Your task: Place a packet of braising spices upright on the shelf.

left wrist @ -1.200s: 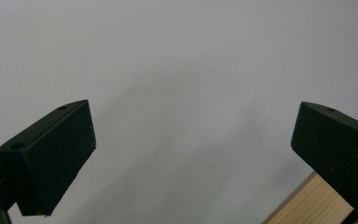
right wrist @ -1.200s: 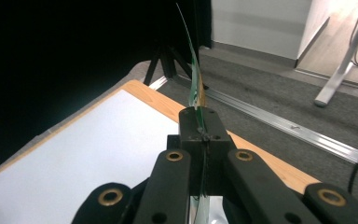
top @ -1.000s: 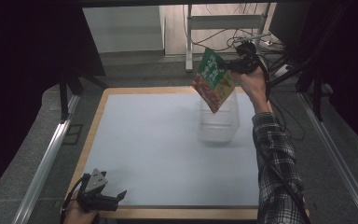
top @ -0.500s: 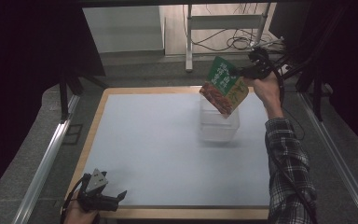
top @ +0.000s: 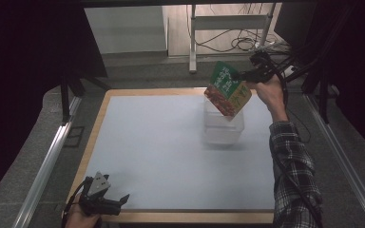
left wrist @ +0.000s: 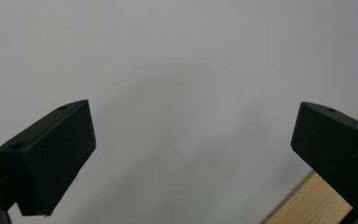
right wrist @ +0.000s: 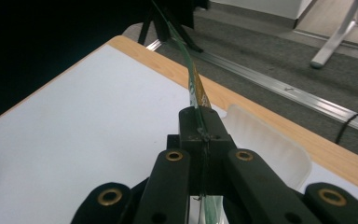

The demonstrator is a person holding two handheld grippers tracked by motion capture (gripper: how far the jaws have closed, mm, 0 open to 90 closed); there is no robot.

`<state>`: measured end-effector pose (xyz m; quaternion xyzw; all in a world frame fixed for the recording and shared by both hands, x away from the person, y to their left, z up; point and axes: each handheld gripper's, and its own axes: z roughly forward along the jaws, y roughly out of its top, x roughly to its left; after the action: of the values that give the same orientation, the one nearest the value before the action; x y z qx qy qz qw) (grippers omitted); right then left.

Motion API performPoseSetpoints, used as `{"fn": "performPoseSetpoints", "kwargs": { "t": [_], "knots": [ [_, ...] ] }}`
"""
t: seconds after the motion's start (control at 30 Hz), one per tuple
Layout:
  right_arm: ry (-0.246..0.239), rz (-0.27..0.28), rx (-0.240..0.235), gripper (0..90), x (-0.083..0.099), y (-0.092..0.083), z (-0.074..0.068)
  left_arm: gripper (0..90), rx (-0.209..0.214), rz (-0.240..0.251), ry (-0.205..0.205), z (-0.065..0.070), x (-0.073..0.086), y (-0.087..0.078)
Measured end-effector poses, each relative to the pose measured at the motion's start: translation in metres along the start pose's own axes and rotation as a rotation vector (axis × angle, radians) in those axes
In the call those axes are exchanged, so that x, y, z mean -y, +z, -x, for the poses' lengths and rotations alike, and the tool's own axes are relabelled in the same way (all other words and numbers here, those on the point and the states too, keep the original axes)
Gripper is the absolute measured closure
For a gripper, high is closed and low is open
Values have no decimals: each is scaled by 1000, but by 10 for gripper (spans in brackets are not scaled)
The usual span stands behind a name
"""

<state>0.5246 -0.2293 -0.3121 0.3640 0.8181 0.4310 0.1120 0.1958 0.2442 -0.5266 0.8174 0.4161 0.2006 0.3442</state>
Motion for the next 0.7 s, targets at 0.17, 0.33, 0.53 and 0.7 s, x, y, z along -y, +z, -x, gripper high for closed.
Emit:
{"fn": "performPoseSetpoints", "kwargs": {
  "t": [0.17,0.33,0.53,0.7],
  "knots": [
    [-2,-16,-21,888,4,-12,3,0,-1,0,-3,0,0,0],
    [-25,-74,-7,887,5,-6,0,0,-1,1,-3,0,0,0],
    [-9,-81,27,882,4,15,0,0,2,3,-3,0,0,0],
    [-26,-86,41,883,3,27,-4,0,0,-4,8,0,0,1]
  ]
}}
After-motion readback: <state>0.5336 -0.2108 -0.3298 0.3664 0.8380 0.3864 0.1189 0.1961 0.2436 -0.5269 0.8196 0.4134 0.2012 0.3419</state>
